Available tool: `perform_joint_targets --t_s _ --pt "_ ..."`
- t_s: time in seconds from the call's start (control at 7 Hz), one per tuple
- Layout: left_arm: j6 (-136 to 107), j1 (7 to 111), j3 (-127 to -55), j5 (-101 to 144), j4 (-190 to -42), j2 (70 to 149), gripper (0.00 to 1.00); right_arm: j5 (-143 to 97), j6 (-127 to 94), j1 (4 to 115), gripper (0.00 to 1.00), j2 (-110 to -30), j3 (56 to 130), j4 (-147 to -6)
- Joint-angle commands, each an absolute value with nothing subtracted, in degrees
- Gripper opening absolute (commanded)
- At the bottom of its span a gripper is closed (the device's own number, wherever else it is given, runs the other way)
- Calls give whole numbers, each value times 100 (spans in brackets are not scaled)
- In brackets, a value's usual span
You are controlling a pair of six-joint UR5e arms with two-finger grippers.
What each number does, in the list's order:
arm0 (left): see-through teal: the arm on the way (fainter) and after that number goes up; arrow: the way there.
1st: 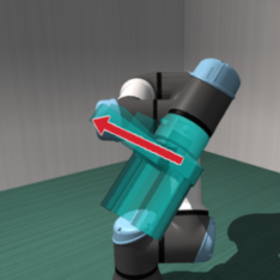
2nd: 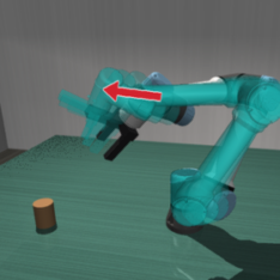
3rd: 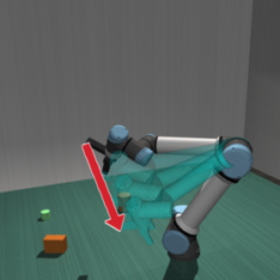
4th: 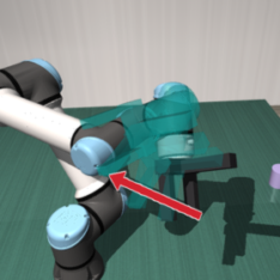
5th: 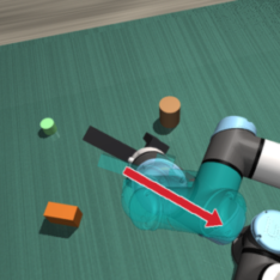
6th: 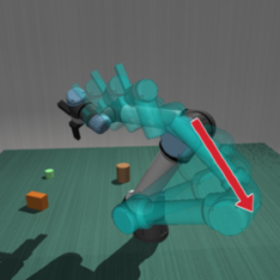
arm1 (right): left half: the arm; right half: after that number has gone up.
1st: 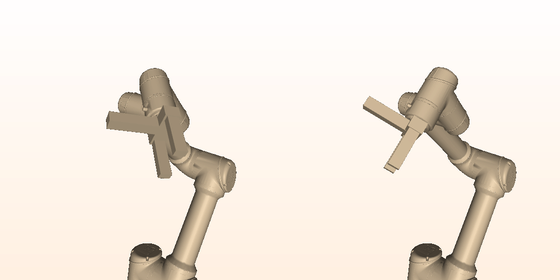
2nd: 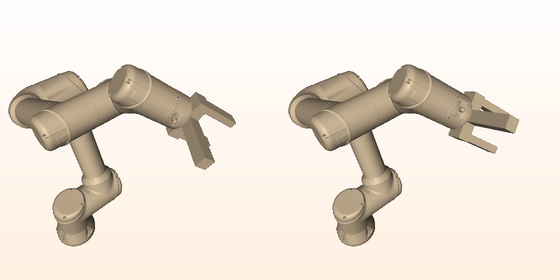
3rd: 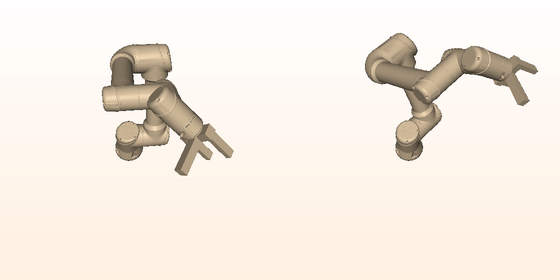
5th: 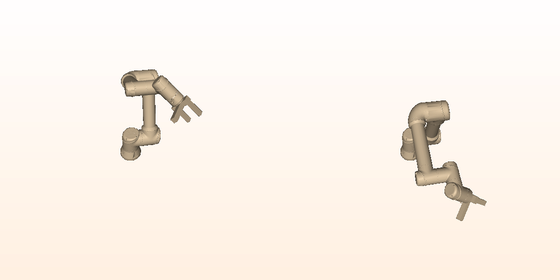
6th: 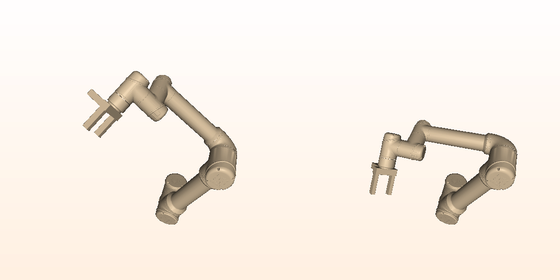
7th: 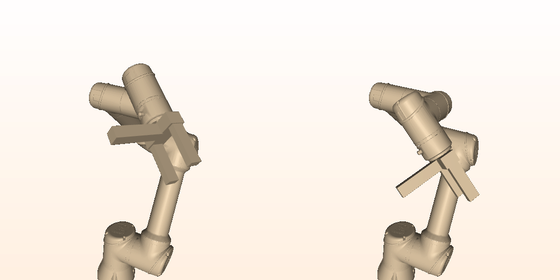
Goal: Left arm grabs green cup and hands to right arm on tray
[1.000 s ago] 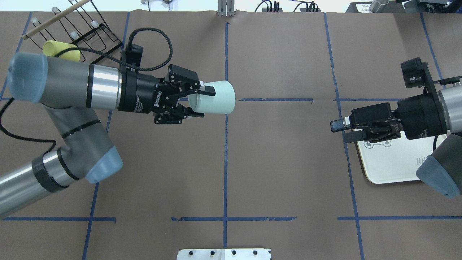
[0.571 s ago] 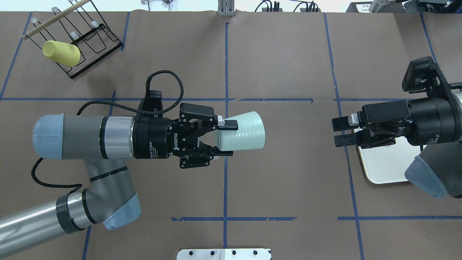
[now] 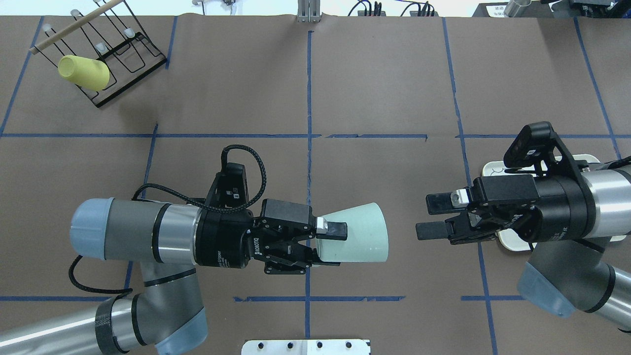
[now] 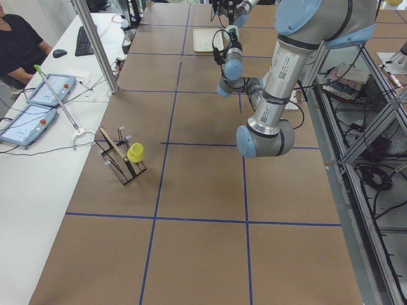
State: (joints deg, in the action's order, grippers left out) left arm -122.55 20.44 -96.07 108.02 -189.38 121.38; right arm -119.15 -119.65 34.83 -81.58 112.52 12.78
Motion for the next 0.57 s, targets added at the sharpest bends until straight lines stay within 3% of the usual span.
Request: perform_joint_targets --t_s 0.0,0.43 --pt "-11997 1969 -9563 10802 -19011 12208 5 -11761 -11979 3384 100 -7964 11163 1292" --pt "-11988 1943 -9536 10793 -19002 12278 6 -11611 -11962 3322 100 -7875 11074 1292"
